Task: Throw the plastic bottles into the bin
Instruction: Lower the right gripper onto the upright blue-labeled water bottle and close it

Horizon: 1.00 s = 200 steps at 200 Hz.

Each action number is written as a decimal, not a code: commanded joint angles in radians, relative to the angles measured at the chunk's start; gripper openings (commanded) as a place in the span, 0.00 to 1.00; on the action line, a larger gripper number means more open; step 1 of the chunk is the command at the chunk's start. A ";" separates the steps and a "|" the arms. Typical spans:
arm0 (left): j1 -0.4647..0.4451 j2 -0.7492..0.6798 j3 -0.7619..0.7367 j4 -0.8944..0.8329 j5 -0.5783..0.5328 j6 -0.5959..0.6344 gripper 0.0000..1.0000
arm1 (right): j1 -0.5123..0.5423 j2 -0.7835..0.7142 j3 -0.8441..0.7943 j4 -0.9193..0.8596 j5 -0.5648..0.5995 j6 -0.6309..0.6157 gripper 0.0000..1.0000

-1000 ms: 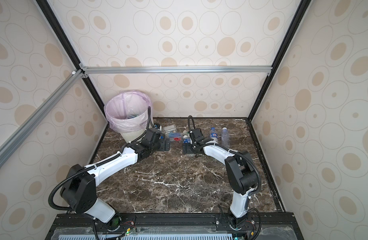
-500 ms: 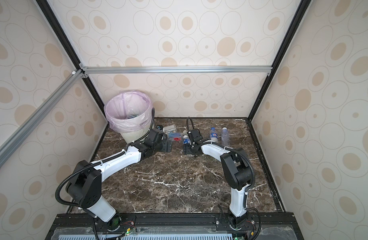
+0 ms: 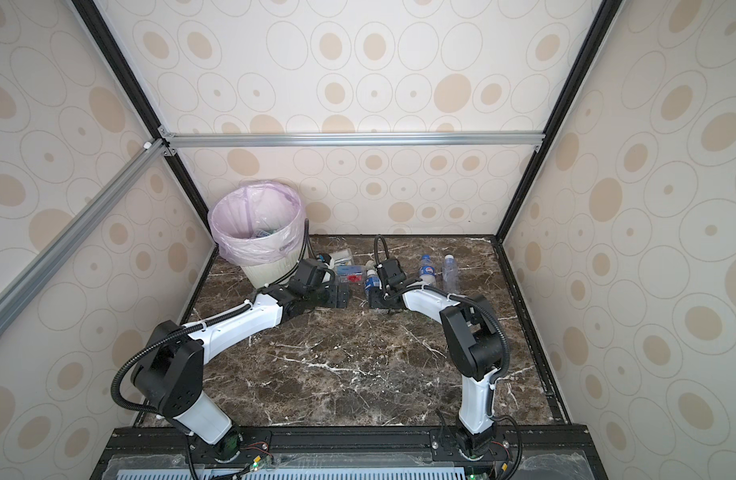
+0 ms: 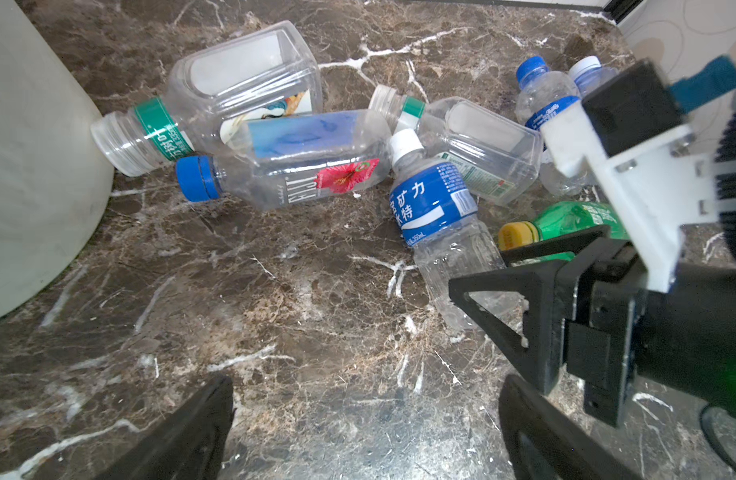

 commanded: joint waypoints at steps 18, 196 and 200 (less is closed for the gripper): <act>-0.007 -0.057 -0.027 0.026 0.031 -0.051 0.99 | -0.003 0.021 -0.032 -0.042 -0.010 0.012 0.63; 0.001 -0.078 -0.038 0.012 0.054 -0.112 0.99 | -0.001 0.018 -0.022 -0.032 -0.042 0.034 0.59; 0.002 -0.080 -0.040 0.016 0.060 -0.118 0.99 | -0.001 0.011 -0.027 -0.031 -0.043 0.035 0.58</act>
